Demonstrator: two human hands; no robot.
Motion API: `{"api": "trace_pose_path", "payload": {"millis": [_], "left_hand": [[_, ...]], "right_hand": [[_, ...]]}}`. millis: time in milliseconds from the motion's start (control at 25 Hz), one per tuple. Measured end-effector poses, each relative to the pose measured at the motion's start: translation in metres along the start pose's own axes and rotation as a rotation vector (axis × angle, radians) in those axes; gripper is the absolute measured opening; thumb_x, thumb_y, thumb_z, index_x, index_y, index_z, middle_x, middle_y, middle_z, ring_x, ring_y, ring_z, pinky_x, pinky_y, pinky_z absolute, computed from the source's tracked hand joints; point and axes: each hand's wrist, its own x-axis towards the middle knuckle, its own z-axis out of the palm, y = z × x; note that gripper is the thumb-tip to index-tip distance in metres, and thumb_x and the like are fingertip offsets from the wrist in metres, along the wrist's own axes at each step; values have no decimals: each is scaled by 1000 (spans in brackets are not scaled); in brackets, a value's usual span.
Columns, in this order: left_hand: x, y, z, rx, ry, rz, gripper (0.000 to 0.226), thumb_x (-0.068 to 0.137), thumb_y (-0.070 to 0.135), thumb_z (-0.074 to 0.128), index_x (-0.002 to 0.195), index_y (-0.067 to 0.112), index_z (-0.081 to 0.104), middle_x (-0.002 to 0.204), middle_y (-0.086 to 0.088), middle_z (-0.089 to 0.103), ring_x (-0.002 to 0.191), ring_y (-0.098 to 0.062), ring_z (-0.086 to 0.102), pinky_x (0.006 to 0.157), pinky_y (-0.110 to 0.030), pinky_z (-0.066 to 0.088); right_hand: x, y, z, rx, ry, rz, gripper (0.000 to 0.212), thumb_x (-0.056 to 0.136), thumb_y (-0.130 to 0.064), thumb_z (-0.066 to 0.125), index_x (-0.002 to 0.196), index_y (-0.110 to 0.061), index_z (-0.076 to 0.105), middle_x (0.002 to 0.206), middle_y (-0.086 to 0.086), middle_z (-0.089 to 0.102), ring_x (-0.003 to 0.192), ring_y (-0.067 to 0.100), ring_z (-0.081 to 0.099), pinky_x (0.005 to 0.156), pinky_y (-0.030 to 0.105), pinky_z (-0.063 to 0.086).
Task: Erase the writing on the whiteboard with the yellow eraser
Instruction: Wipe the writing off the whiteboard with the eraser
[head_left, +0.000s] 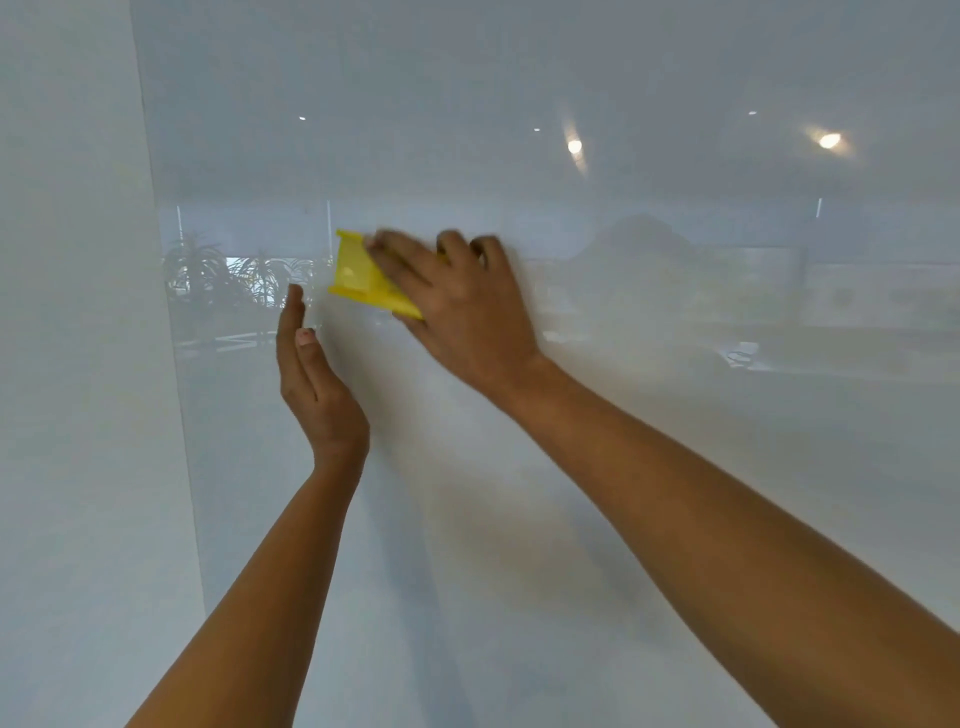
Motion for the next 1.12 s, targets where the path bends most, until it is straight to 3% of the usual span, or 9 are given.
{"api": "trace_pose_path", "payload": {"millis": [200,320,440,560,680,800,880,960,1120], "left_hand": [[10,20,-14,174,-107,122,41,104,17,26,138,6,46,142,-2,48,134,-8,39,112,-27,31],[6,26,-11,251,-226,189,44,103,21,26,139,7,45,144,-6,46,137,-15,38,114,-38,31],[-4,29,-4,342,-329,227,48,102,28,24,141,8,44,147,-4,43,140,-14,32,116,-34,27],[-12,34,9,382,-385,272,48,102,26,25,141,7,43,149,-3,40,141,-10,28,116,-25,23],[-20,43,23,379,-432,325,46,102,23,26,142,6,42,150,-3,39,142,-11,26,117,-27,22],[-27,48,35,376,-450,365,46,102,23,26,142,5,42,150,-5,38,143,-12,24,117,-28,21],[-35,50,44,364,-445,370,46,102,22,26,142,5,42,151,-5,38,143,-13,24,117,-26,20],[-43,52,54,359,-440,379,46,102,22,26,143,5,41,151,-5,37,144,-15,23,117,-25,18],[-59,59,79,342,-467,439,46,102,20,26,144,5,38,152,-6,34,145,-18,22,118,-28,17]], "right_hand": [[-62,-54,10,124,-47,-148,41,88,-11,52,127,-18,56,128,-4,57,88,24,50,75,38,36],[-116,-86,9,199,-114,-273,41,91,-5,40,127,-18,56,125,-3,59,87,23,52,73,37,38],[-188,-110,5,188,-233,-383,48,96,-1,27,128,-22,56,122,-9,60,91,21,53,77,36,41],[-265,-117,-17,182,-415,-503,45,97,-4,28,130,-25,50,123,-15,57,96,18,52,86,38,41],[-325,-94,-55,188,-609,-546,44,99,-12,21,125,-36,47,116,-18,56,94,11,55,83,33,46],[-354,-52,-87,150,-601,-552,35,102,-24,22,126,-39,42,115,-18,57,99,9,55,86,33,45],[-361,-21,-103,105,-517,-511,33,103,-22,30,129,-36,45,125,-17,53,97,12,56,85,35,50],[-357,6,-115,48,-421,-411,36,103,-17,30,129,-35,47,128,-13,51,97,16,55,88,39,46],[-339,63,-149,-26,-288,-10,37,100,-18,31,132,-32,44,125,1,48,99,25,50,87,43,36]]}}
